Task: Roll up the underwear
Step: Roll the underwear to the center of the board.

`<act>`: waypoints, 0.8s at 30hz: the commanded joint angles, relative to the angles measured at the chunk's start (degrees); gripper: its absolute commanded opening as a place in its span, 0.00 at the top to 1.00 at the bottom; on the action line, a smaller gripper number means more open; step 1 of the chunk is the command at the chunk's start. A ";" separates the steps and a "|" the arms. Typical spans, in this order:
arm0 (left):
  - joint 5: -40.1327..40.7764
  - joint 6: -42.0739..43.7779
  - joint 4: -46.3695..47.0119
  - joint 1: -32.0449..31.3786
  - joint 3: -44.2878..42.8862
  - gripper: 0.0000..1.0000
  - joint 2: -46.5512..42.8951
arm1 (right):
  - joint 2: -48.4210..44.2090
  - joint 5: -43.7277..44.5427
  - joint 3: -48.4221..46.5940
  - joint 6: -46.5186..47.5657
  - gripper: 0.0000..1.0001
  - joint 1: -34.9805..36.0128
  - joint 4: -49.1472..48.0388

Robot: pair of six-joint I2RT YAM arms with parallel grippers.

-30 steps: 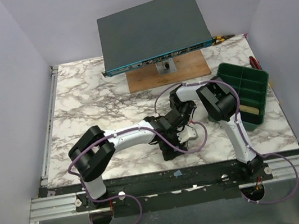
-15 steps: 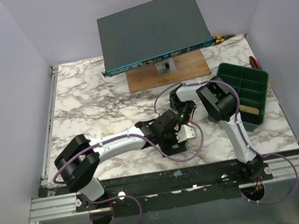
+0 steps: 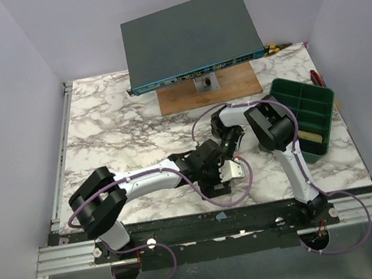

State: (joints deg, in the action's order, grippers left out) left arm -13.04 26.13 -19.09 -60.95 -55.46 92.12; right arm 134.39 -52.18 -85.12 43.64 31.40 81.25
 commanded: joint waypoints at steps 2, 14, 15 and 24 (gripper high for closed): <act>-2.05 -0.04 0.91 0.89 -0.92 0.09 3.23 | 4.04 15.72 2.38 4.59 0.94 0.51 -13.65; -3.53 -1.42 1.97 1.05 -2.68 0.19 7.31 | 4.42 15.53 1.84 5.05 0.94 0.50 -13.05; -3.09 -1.68 2.68 1.01 -2.56 0.20 7.12 | 4.55 15.45 1.73 5.01 0.94 0.49 -12.96; -3.03 -2.01 5.78 1.01 -1.75 0.30 6.55 | 4.51 15.45 1.82 5.05 0.94 0.51 -12.88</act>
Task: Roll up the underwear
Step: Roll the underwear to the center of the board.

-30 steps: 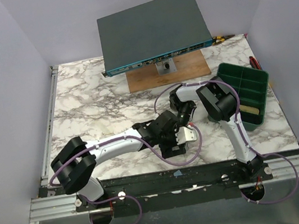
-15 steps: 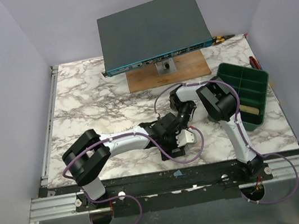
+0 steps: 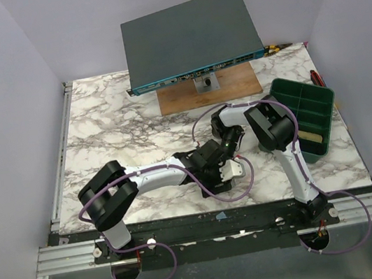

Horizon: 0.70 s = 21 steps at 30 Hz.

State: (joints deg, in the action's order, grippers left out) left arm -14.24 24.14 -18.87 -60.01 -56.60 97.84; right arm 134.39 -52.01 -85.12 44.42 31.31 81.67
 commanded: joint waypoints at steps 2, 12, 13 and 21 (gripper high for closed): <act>-2.39 -0.14 5.48 0.07 -0.52 0.35 1.29 | 4.63 15.27 1.75 4.27 0.94 0.58 -13.29; -5.72 -1.52 3.36 0.07 -2.34 0.53 3.88 | 4.92 15.18 1.34 4.31 0.94 0.59 -13.18; -6.20 -1.74 3.00 0.07 -2.60 0.55 4.13 | 4.84 15.14 1.35 4.20 0.94 0.59 -13.29; -7.73 -2.29 1.15 0.07 -4.03 0.78 6.39 | 3.15 15.05 2.63 2.97 0.94 0.38 -15.15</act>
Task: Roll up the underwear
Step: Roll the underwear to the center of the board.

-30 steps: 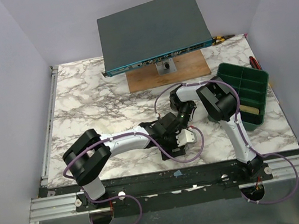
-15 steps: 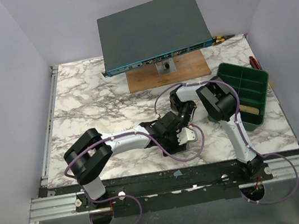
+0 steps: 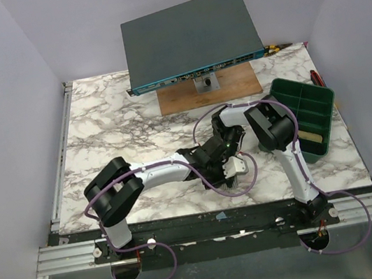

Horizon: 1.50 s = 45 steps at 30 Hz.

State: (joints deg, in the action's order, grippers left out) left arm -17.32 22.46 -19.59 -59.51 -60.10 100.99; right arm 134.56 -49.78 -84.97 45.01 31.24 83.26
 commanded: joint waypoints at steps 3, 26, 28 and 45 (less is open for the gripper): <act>-4.39 -0.86 1.58 -0.44 -0.59 1.00 3.76 | 2.16 12.54 2.79 1.89 0.92 0.26 -17.25; -7.88 -0.92 -3.79 -0.15 -4.06 1.00 9.29 | -6.52 14.60 0.39 -1.85 0.40 -6.90 -16.86; -8.12 -1.25 -3.76 -0.01 -3.93 1.00 9.56 | -7.16 14.99 -0.27 -1.95 0.39 -7.59 -16.66; -7.13 -4.86 -3.42 1.78 -3.69 1.00 11.39 | -9.66 21.25 -4.50 -0.29 0.35 -10.50 -12.49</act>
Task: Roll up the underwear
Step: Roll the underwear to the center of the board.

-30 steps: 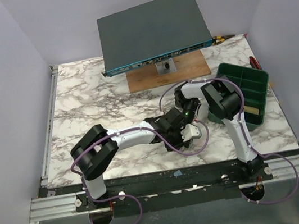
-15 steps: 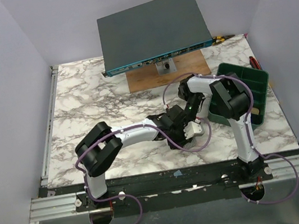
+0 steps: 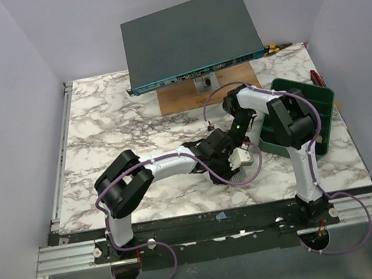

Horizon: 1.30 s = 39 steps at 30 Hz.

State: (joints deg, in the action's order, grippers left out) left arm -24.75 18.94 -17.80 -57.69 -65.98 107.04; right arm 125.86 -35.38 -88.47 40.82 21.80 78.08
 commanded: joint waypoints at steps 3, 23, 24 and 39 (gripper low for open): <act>-0.65 -2.69 -5.71 0.60 1.57 1.00 6.18 | -1.85 7.06 -1.33 4.23 0.35 -1.39 -6.81; -10.90 -7.64 -11.47 6.82 -4.52 1.00 13.67 | -9.53 -0.65 -2.04 5.97 0.31 -4.49 -4.49; -11.45 -7.69 -11.79 7.14 -4.92 1.00 14.00 | -10.14 -0.81 -1.60 5.92 0.31 -4.56 -4.77; -16.57 -9.16 -15.82 10.53 -8.77 1.00 18.78 | -26.48 -0.24 13.67 -2.17 0.31 -5.63 -22.75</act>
State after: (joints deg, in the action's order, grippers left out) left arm -47.62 14.83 -22.35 -49.60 -77.14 118.80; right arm 106.26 -31.51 -76.31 42.06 16.12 54.68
